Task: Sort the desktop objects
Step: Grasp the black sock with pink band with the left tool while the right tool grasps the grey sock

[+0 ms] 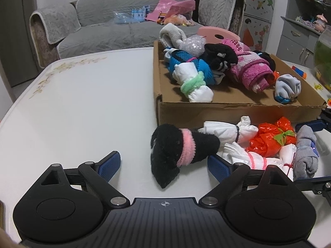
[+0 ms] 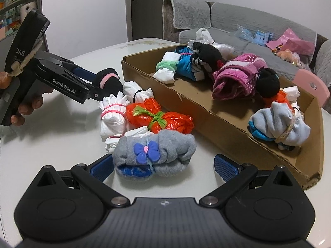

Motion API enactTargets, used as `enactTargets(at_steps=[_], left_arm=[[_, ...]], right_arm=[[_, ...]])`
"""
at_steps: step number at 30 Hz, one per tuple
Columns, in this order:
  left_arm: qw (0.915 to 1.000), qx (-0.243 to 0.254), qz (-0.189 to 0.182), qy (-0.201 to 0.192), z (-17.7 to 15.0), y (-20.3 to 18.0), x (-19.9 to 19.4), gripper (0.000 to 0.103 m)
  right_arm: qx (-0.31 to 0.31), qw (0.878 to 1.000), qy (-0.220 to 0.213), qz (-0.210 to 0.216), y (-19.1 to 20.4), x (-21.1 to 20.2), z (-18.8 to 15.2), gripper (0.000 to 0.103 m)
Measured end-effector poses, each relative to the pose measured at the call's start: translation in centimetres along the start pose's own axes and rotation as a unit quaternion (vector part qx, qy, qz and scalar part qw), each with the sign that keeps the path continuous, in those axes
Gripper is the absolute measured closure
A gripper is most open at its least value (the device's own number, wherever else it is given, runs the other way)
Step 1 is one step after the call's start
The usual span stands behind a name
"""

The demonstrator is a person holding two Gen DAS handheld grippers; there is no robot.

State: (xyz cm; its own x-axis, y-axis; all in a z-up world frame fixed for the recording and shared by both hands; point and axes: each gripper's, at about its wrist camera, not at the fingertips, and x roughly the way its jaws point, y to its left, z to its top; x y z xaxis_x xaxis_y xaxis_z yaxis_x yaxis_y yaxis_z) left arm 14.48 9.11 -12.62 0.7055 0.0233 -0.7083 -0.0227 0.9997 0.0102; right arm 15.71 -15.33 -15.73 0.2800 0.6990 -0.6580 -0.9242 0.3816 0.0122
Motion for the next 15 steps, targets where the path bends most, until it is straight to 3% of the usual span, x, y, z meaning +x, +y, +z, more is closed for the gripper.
enactTargets(at_steps=[6, 11, 15], left_arm=[[1.0000, 0.001, -0.002, -0.002, 0.14, -0.23, 0.23, 0.009], [1.0000, 0.002, -0.003, -0.006, 0.20, -0.35, 0.36, 0.011], [0.9997, 0.012, -0.015, -0.012, 0.16, -0.81, -0.03, 0.027]], right_arm=[[-0.005, 1.000, -0.002, 0.008, 0.00, 0.34, 0.37, 0.005], [-0.004, 1.000, -0.009, 0.011, 0.07, 0.24, 0.37, 0.015], [-0.003, 1.000, -0.014, 0.014, 0.42, -0.25, 0.38, 0.036]])
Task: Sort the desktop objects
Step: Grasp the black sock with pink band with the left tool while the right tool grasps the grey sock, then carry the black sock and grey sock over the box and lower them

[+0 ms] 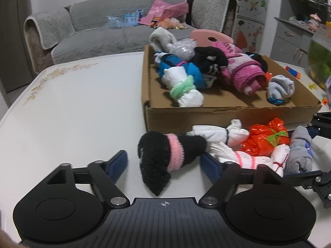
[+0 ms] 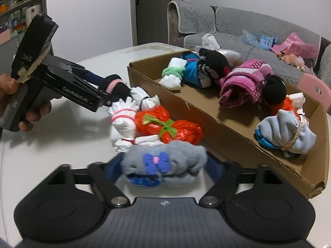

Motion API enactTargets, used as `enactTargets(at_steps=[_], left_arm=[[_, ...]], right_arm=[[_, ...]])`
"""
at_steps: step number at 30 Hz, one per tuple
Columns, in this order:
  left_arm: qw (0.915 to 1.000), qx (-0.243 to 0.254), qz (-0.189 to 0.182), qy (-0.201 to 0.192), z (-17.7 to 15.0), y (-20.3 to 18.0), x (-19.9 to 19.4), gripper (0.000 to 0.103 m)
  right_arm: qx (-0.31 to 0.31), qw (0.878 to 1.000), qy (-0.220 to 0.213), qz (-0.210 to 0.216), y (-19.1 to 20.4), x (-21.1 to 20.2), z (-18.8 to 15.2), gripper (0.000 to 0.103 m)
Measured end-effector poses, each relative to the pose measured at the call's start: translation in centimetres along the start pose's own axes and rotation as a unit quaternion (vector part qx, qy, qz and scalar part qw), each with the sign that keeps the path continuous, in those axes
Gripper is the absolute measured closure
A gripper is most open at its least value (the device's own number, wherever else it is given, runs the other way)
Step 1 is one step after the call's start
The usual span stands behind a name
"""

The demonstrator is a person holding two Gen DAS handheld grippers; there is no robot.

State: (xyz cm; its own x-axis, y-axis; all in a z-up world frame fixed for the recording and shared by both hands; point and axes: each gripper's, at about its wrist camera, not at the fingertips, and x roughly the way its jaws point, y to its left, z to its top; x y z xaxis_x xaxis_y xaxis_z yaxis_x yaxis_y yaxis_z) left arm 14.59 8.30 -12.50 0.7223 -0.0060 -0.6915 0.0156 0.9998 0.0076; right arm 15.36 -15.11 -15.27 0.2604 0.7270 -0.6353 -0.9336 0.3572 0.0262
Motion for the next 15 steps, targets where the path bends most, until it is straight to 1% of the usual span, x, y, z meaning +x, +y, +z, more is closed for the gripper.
enactTargets(at_steps=[1, 3, 4, 15], left_arm=[[1.0000, 0.003, -0.005, -0.001, 0.0, -0.1, -0.1, 0.034], [0.9999, 0.007, -0.010, 0.000, 0.0, -0.4, -0.3, 0.042], [0.9999, 0.010, -0.013, 0.000, -0.1, -0.5, -0.4, 0.044], [0.9998, 0.002, -0.021, -0.001, -1.1, -0.1, -2.2, 0.048]], right_arm=[[0.001, 1.000, 0.000, 0.001, 0.1, -0.1, 0.0, 0.037], [0.000, 1.000, -0.002, -0.002, 0.4, -0.3, -0.2, 0.037], [0.002, 1.000, -0.004, -0.002, 0.5, -0.4, -0.4, 0.037], [0.019, 1.000, -0.012, -0.005, 1.9, -2.3, -1.9, 0.039]])
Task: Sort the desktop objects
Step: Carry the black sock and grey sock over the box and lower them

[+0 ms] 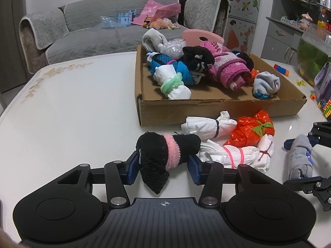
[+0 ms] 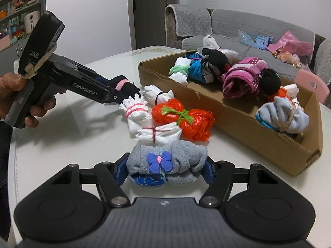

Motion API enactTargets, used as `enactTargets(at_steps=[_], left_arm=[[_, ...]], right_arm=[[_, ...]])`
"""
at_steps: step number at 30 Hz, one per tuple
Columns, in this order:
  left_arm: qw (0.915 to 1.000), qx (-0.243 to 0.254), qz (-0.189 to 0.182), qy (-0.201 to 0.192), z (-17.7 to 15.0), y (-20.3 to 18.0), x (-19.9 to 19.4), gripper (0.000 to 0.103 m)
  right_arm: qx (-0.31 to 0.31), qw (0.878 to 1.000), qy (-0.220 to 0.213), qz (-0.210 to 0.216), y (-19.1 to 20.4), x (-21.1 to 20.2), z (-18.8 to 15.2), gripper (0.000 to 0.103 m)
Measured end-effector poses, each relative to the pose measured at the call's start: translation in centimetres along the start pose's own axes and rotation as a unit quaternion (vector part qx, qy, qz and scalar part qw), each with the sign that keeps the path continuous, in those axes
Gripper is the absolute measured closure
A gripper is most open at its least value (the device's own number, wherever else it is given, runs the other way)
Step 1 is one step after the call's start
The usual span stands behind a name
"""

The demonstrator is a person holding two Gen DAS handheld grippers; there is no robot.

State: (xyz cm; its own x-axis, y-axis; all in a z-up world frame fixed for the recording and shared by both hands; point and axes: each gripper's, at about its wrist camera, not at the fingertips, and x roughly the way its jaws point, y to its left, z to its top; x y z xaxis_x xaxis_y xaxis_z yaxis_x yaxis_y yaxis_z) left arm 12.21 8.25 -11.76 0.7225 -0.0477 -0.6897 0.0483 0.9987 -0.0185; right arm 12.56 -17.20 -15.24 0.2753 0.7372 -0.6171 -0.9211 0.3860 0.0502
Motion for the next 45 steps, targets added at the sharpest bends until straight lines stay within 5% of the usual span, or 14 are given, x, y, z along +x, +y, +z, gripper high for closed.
enactTargets(at_steps=[12, 25, 45], left_arm=[[0.9989, -0.010, 0.006, -0.045, -0.7, 1.0, -6.2, 0.048], [0.9933, -0.039, 0.050, -0.097, 3.6, 4.7, -11.9, 0.048], [0.9974, 0.002, -0.006, -0.071, 12.7, -2.5, -5.5, 0.048]], right_arm=[[0.038, 0.999, -0.011, -0.016, 0.0, -3.7, -1.8, 0.039], [0.081, 0.990, -0.064, -0.095, -4.2, -11.8, 0.3, 0.039], [0.112, 0.978, -0.076, -0.156, -9.8, -9.0, 10.1, 0.039]])
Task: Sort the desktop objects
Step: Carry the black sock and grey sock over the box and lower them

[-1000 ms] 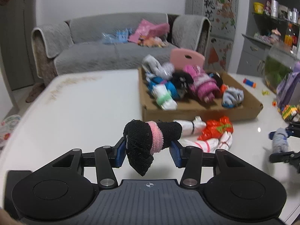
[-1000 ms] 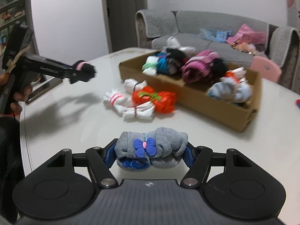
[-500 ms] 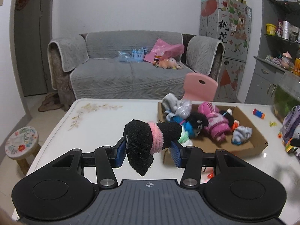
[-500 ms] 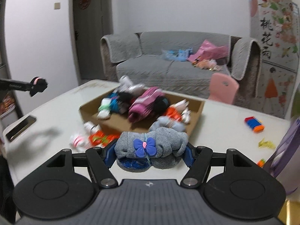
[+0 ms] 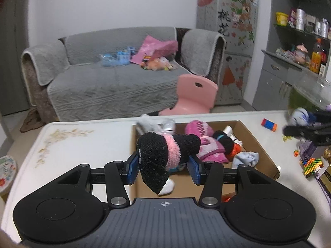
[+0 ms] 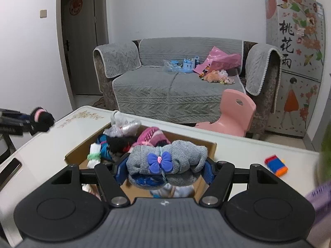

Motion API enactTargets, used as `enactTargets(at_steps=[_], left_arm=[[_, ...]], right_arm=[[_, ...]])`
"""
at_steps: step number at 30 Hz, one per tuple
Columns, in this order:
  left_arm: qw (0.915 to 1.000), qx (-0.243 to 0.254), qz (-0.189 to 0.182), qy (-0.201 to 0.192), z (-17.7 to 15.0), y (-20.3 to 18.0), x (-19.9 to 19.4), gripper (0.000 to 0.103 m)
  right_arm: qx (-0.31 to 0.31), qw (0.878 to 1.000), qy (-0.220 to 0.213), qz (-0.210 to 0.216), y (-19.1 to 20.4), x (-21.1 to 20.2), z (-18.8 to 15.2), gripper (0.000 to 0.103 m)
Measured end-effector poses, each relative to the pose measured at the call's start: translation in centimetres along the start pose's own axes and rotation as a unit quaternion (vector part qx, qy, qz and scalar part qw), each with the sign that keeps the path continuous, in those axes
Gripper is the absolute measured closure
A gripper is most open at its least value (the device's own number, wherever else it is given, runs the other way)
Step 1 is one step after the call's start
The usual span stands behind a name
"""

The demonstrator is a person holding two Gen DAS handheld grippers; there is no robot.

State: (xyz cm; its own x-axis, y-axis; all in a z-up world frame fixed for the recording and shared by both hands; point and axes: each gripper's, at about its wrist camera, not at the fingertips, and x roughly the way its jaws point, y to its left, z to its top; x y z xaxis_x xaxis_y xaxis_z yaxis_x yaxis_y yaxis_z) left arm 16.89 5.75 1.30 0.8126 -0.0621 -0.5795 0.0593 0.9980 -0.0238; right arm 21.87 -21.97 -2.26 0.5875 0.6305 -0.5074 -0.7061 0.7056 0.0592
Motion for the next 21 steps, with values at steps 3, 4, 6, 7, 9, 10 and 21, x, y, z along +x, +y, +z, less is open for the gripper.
enactTargets(at_steps=[3, 4, 6, 7, 9, 10, 21], left_arm=[[0.9998, 0.004, -0.010, 0.016, 0.4, -1.0, 2.1, 0.048], [0.9997, 0.006, -0.013, 0.020, 0.5, -1.3, 2.8, 0.048], [0.9993, 0.011, -0.018, 0.029, 0.5, -1.9, 4.1, 0.048], [0.9992, 0.014, -0.018, 0.033, 0.4, -2.3, 4.7, 0.048], [0.9987, 0.019, -0.022, 0.041, 0.1, -2.8, 5.8, 0.048], [0.9984, 0.022, -0.024, 0.046, -0.2, -3.0, 6.3, 0.048], [0.9952, 0.036, -0.029, 0.086, -2.1, -4.1, 10.8, 0.048]], right_arm=[[-0.003, 1.000, 0.006, -0.001, 0.2, 1.4, 1.2, 0.039], [0.000, 1.000, 0.009, -0.001, 0.0, 2.1, 1.6, 0.039], [0.008, 1.000, 0.016, -0.003, -0.3, 3.1, 2.1, 0.039], [0.011, 1.000, 0.020, -0.005, -0.4, 3.7, 2.3, 0.039], [0.011, 0.999, 0.029, -0.010, -0.6, 4.8, 2.5, 0.039], [0.011, 0.999, 0.034, -0.012, -0.8, 5.3, 2.5, 0.039], [0.022, 0.996, 0.084, -0.032, -2.3, 9.3, 1.2, 0.039]])
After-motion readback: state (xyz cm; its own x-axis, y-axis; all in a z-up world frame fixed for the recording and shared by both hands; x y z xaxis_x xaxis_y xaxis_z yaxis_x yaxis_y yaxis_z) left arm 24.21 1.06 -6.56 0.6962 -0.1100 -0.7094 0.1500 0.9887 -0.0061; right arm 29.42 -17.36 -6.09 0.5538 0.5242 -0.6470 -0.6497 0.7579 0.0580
